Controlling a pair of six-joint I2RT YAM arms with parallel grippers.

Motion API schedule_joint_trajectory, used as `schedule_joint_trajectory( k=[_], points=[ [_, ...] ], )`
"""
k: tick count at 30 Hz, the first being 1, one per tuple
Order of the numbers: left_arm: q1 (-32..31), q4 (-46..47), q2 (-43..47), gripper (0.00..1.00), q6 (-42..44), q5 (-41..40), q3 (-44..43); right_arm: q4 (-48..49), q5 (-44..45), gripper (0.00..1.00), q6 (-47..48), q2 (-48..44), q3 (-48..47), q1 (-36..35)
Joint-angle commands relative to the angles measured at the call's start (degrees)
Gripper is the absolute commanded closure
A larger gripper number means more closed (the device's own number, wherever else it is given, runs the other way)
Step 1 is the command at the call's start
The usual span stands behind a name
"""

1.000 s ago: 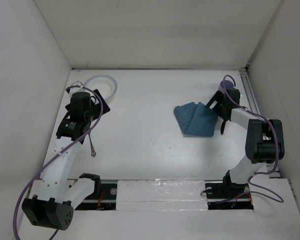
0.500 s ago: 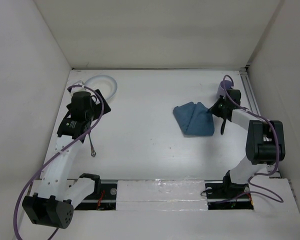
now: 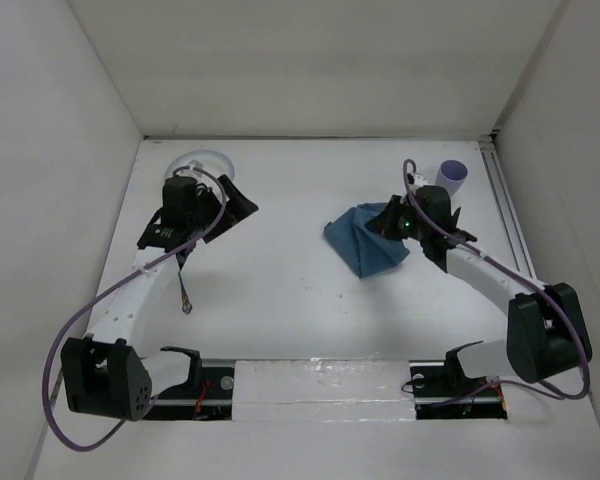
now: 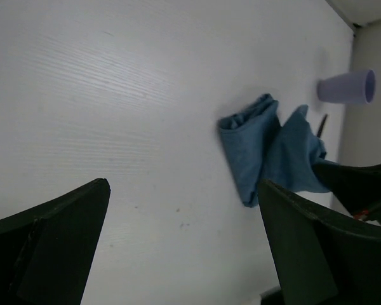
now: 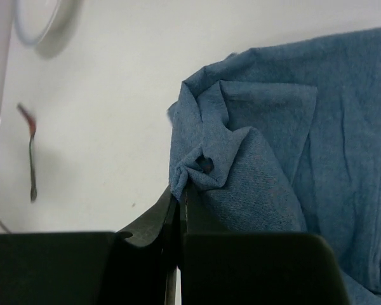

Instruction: Set the dinner table for one person

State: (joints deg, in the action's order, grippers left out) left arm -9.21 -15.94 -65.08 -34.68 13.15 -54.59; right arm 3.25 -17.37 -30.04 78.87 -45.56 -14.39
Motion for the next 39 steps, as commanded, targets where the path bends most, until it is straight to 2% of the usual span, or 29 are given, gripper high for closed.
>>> schedule_joint_trajectory(
  k=[1,5,8,11,16,20,21,22,25,26,28,32,34,36,37,39],
  points=[
    [0.16,15.81,-3.9,0.0,-10.48,15.93,5.09,3.87,-2.85,1.0,4.54,-3.19,2.57,-5.81],
    [-10.09,14.81,-15.91,0.0,-10.32,9.36,-0.77,5.27,-2.23,1.0,5.35,-7.06,6.26,-12.58],
    [-13.63,15.94,-23.04,0.0,-13.47,9.35,-2.97,8.88,-1.8,1.0,4.65,-11.1,10.47,-17.33],
    [-18.19,17.96,-27.8,0.0,-16.72,8.04,-3.59,9.5,3.55,1.0,2.89,-15.83,13.38,-19.88],
    [-22.15,15.6,-33.08,0.02,-17.79,4.09,-6.75,11.51,8.48,1.0,1.48,-24.63,18.04,-21.91],
    [-22.87,14.1,-35.81,0.03,-17.79,1.0,-7.81,13.89,5.34,0.98,3.23,-31.66,22.17,-21.91],
    [-22.87,14.1,-36.43,0.08,-17.79,1.0,-7.81,14.59,3.85,0.96,4.11,-33.33,22.7,-22.43],
    [-22.87,14.1,-37.83,0.19,-17.79,0.39,-7.81,14.6,2.26,0.95,6.03,-33.34,23.23,-22.43],
    [-22.87,14.1,-40.29,0.31,-17.79,0.39,-9.04,14.6,-3.8,0.92,8.33,-32.65,23.24,-23.04],
    [-23.39,14.62,-42.04,0.41,-17.27,0.39,-9.74,14.6,-4.77,0.92,8.33,-31.94,23.24,-23.74],
    [-23.39,14.63,-43.9,0.52,-16.75,1.09,-10.8,15.73,-7.06,0.9,8.33,-29.23,23.24,-25.67],
    [-24.63,15.15,-47.77,0.69,-16.04,3.19,-13.26,18.11,-8.91,0.85,10.26,-26.49,23.76,-31.11],
    [-25.15,15.15,-48.83,0.75,-15.51,3.2,-14.49,18.63,-8.91,0.79,10.88,-25.87,23.76,-35.06],
    [-25.15,15.85,-50.23,0.92,-15.51,3.9,-14.49,18.64,-8.91,0.73,12.11,-25.87,23.76,-37.63],
    [-25.15,15.86,-50.23,0.92,-14.99,4.51,-14.49,18.64,-8.91,0.62,12.11,-25.87,23.76,-38.94],
    [-25.15,16.38,-50.76,1.0,-14.98,4.52,-15.02,18.12,-8.91,0.49,12.73,-25.87,23.76,-42.89]
  ],
)
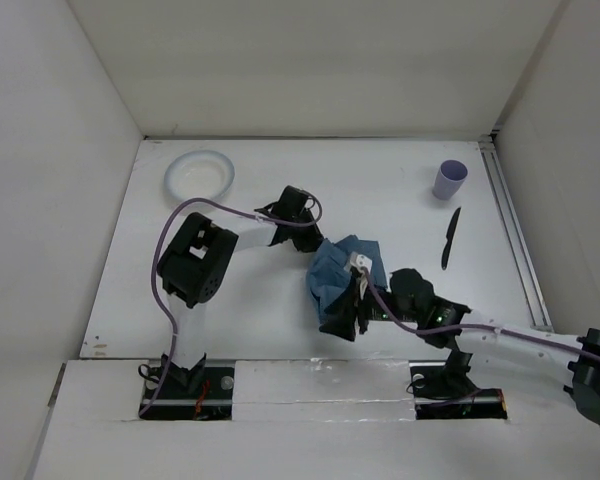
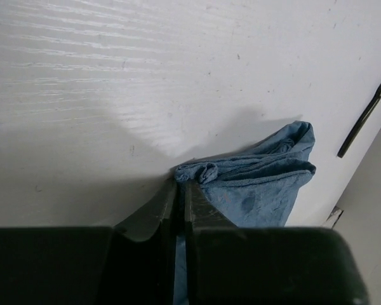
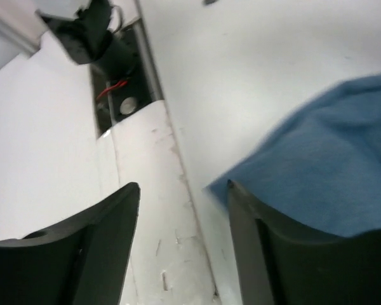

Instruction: Set the dinner table for one person

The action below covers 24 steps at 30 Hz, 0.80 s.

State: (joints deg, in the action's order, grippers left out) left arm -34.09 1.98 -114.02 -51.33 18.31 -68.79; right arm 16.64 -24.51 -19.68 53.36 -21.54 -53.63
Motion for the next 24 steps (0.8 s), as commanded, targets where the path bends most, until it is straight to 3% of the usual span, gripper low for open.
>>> schedule_joint_trajectory(
  k=[1,4,10,13,17,18,20,21,23,24],
  points=[
    [-0.28,-0.84,-2.43,1.0,1.67,-0.64,-1.42,4.71,-1.77,0.34,2.89,-0.37,-0.87,-4.9],
    [-0.28,-1.26,-3.92,1.0,2.9,-1.94,-5.11,1.21,0.95,0.19,3.42,0.78,-2.19,-9.99],
    [1.56,-4.79,-8.93,1.0,6.24,-6.44,-18.63,-0.91,15.0,0.16,2.29,-2.02,-2.37,-15.98],
    [2.79,-6.98,-13.15,1.0,7.82,-7.66,-29.26,-0.91,25.62,0.14,-0.96,-5.54,-0.96,-15.98],
    [4.9,-16.28,-21.32,1.0,9.67,-10.83,-56.71,-2.92,37.76,0.06,-4.83,-9.68,-0.34,-15.98],
    [5.43,-17.44,-24.21,1.0,9.67,-10.31,-60.11,-3.72,39.96,0.0,-6.58,-10.2,-0.34,-15.98],
    [7.01,-17.45,-25.11,1.0,9.67,-9.26,-64.17,-7.48,48.75,0.0,-10.01,-10.21,-1.22,-15.98],
    [7.54,-15.18,-25.11,0.72,9.67,-5.42,-64.88,-8.2,50.6,0.0,-11.76,-9.6,-1.92,-15.98],
    [8.25,-13.06,-23.28,0.38,9.67,-3.72,-61.91,-8.21,53.08,0.0,-13.1,-8.81,-2.54,-15.46],
    [8.25,-12.18,-22.22,0.14,10.45,-3.72,-60.16,-8.73,53.77,0.0,-13.62,-7.85,-2.54,-14.06]
  ],
)
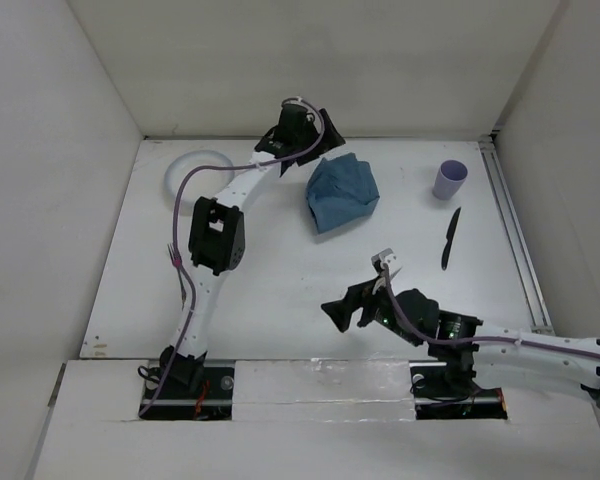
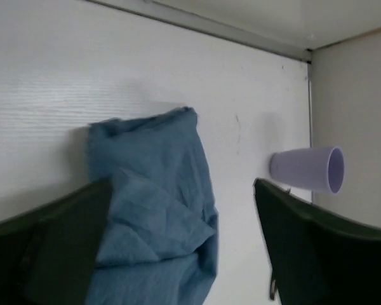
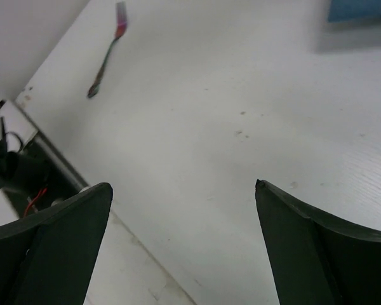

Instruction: Set the dinner table for one person

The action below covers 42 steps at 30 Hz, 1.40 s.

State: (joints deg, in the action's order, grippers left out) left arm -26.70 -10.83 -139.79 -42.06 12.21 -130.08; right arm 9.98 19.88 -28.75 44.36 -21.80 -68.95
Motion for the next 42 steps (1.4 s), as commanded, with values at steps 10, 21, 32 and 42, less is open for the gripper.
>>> schedule_joint_trajectory(
  k=[10,21,32,42],
  points=[
    [0.86,1.78,16.99,0.0,5.15,1.43,22.57,8.6,-4.02,0.0,-10.81,11.08,-4.48,23.74],
    [3.93,2.22,21.5,0.0,4.53,-9.23,30.25,4.25,-13.98,0.0,-5.87,37.11,-25.92,34.77],
    [7.45,15.48,6.1,0.05,8.49,16.53,18.02,5.48,-19.52,0.0,-4.73,34.66,-21.97,35.89],
    [7.45,21.46,-3.03,0.23,4.8,23.03,13.27,8.22,-29.01,0.0,-4.73,29.04,-16.88,40.02]
  ],
)
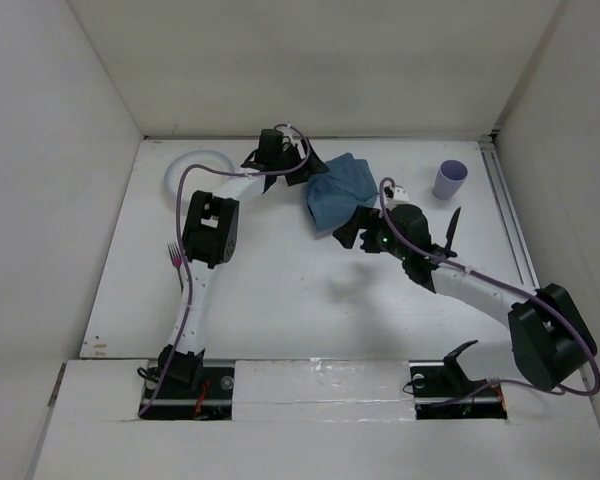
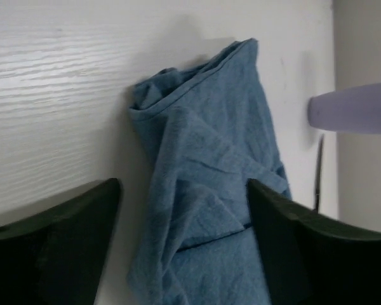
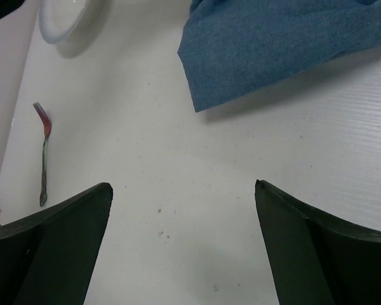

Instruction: Set the dinner table for one person

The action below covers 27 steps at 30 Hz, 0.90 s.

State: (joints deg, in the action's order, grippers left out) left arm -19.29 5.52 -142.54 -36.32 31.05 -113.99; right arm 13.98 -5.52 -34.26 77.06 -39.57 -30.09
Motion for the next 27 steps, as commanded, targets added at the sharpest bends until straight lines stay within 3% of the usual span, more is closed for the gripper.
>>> schedule_joint_trajectory(
  k=[1,3,4,6,9,17,25,27],
  points=[
    [0.04,5.99,-0.98,0.36,-1.73,4.2,-2.81,4.22,-3.62,0.01,0.77,-4.36,1.77,1.87],
    [0.04,6.78,-0.99,0.48,-2.44,4.2,-2.81,4.22,-4.15,0.01,0.77,-5.77,2.31,2.4],
    [0.04,6.79,-0.99,0.49,-3.14,3.59,-2.81,4.22,-4.15,0.01,0.77,-7.17,3.18,3.01],
    [0.04,8.54,-0.99,0.65,-3.15,2.97,-2.02,3.52,-4.15,0.01,0.77,-8.23,3.98,3.71],
    [-0.57,8.54,0.94,1.0,-3.67,1.56,-1.5,2.9,-4.76,0.01,0.77,-10.25,4.59,4.86],
    [-4.53,8.54,16.49,1.0,3.18,-6.78,7.81,1.84,-5.29,0.01,0.77,-12.28,6.26,7.14],
    [-8.74,17.33,35.39,1.0,2.04,-15.11,34.59,1.84,-5.91,0.01,0.25,-13.86,6.79,7.67],
    [-10.68,17.33,39.08,1.0,2.83,-17.76,37.87,1.84,-6.52,0.01,0.25,-13.86,6.79,7.67]
  ],
)
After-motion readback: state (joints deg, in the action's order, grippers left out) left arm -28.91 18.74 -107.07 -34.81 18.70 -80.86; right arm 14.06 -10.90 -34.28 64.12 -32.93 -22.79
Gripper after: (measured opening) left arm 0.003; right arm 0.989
